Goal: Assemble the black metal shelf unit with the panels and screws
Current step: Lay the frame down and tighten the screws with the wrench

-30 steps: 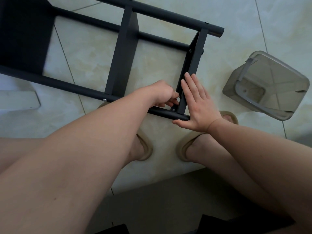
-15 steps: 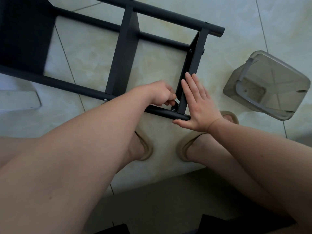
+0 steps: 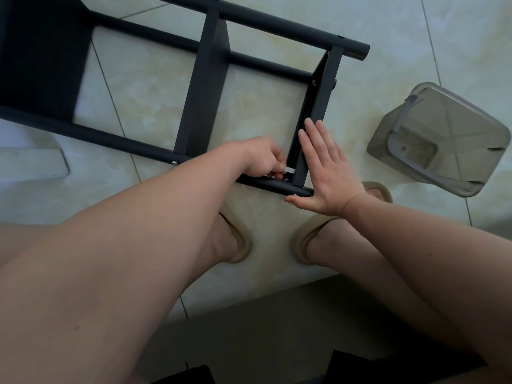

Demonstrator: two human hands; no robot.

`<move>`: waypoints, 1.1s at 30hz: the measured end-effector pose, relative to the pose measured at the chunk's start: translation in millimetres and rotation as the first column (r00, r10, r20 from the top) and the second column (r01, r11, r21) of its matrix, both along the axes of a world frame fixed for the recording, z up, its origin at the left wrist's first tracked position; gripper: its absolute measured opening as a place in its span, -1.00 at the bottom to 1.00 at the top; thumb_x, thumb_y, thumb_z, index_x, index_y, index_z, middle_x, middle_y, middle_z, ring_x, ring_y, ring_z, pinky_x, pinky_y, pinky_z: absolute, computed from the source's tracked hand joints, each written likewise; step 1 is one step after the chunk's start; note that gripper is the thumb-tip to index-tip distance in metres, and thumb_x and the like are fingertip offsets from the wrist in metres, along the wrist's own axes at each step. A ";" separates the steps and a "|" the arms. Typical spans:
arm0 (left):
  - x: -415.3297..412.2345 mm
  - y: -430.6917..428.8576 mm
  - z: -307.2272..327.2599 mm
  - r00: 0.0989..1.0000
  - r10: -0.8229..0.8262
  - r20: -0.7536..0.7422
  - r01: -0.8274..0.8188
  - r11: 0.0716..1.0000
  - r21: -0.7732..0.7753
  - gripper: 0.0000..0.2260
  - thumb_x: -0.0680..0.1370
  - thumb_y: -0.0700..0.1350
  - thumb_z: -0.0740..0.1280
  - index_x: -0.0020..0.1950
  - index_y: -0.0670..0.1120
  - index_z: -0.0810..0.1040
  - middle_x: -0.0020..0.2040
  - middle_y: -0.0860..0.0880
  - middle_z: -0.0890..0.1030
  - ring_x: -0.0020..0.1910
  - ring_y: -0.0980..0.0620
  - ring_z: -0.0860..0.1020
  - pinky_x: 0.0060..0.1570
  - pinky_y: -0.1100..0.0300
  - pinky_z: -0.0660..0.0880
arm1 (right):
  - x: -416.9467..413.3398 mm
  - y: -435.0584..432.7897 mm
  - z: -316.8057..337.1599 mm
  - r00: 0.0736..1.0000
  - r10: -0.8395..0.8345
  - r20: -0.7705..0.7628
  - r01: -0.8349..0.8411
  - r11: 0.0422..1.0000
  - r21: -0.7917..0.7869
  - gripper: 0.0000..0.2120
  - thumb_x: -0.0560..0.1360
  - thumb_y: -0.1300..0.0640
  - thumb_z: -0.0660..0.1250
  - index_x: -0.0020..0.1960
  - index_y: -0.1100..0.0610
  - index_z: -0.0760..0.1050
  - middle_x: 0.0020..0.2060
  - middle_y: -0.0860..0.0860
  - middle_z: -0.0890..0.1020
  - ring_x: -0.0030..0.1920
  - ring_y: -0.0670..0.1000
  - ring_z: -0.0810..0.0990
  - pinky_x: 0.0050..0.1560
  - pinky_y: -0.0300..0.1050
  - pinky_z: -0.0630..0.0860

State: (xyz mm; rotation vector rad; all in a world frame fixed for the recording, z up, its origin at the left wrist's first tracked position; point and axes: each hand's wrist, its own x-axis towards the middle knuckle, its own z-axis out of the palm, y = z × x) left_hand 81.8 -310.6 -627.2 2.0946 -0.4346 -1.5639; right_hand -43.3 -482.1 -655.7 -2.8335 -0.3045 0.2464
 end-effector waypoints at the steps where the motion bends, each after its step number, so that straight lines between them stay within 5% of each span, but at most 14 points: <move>1: -0.4 0.3 -0.2 1.000 -0.011 0.006 0.011 1.000 0.005 -0.83 0.62 -0.17 0.31 -0.14 0.01 0.57 -0.13 0.05 0.67 -0.12 0.08 0.55 0.05 0.18 0.47 | -0.1 0.1 -0.3 1.000 -0.001 0.001 0.001 1.000 0.000 0.11 0.44 -0.48 0.22 0.63 0.29 -0.03 0.63 0.22 -0.03 0.63 0.22 -0.12 0.57 0.25 0.09; 10: 0.2 -0.6 0.3 0.981 -0.185 0.051 0.182 0.982 0.055 -0.94 0.61 -0.08 0.35 -0.05 0.05 0.57 -0.16 0.13 0.54 -0.12 0.09 0.48 -0.02 0.19 0.37 | -0.4 -0.4 -2.2 1.000 -0.005 0.014 0.005 1.000 0.012 0.11 0.43 -0.48 0.23 0.63 0.29 -0.02 0.63 0.22 -0.02 0.63 0.22 -0.10 0.58 0.23 0.09; 14: 0.1 0.9 -2.0 0.990 -0.103 0.095 0.100 0.994 0.033 -0.95 0.58 -0.09 0.39 -0.05 0.03 0.63 -0.20 0.15 0.60 -0.18 0.14 0.52 -0.11 0.22 0.41 | -0.2 -0.6 -2.7 1.000 0.000 0.016 0.000 1.000 0.010 0.11 0.44 -0.47 0.23 0.63 0.30 -0.02 0.63 0.22 -0.02 0.63 0.22 -0.11 0.59 0.22 0.07; 21: 4.5 1.7 -3.2 0.988 -0.044 0.146 0.040 0.999 0.034 -0.84 0.51 -0.13 0.44 -0.18 0.14 0.62 -0.15 0.15 0.65 -0.05 0.09 0.61 0.02 0.20 0.50 | 0.1 -0.6 -2.2 1.000 -0.003 0.007 0.003 1.000 0.012 0.10 0.45 -0.48 0.21 0.64 0.28 -0.04 0.63 0.21 -0.04 0.63 0.20 -0.13 0.59 0.21 0.06; 27: -3.7 -10.5 -4.7 0.957 0.280 -0.081 -0.280 0.960 0.010 -0.88 0.59 -0.09 0.35 0.06 -0.10 0.62 -0.08 -0.01 0.62 -0.08 0.04 0.56 -0.08 0.15 0.53 | 0.0 -1.0 -2.6 1.000 -0.005 0.014 0.004 1.000 0.026 0.10 0.44 -0.47 0.22 0.63 0.29 -0.02 0.63 0.22 -0.02 0.63 0.21 -0.11 0.59 0.20 0.07; 33: -9.0 -17.7 -1.8 0.894 0.438 -0.097 -0.439 0.898 0.003 -0.97 0.57 -0.18 0.41 -0.03 -0.06 0.58 -0.22 0.02 0.65 -0.26 0.16 0.61 -0.15 0.25 0.52 | 0.4 -0.9 -3.1 1.000 -0.004 0.013 0.003 1.000 0.025 0.10 0.44 -0.48 0.20 0.63 0.29 -0.02 0.63 0.22 -0.02 0.63 0.21 -0.12 0.59 0.19 0.08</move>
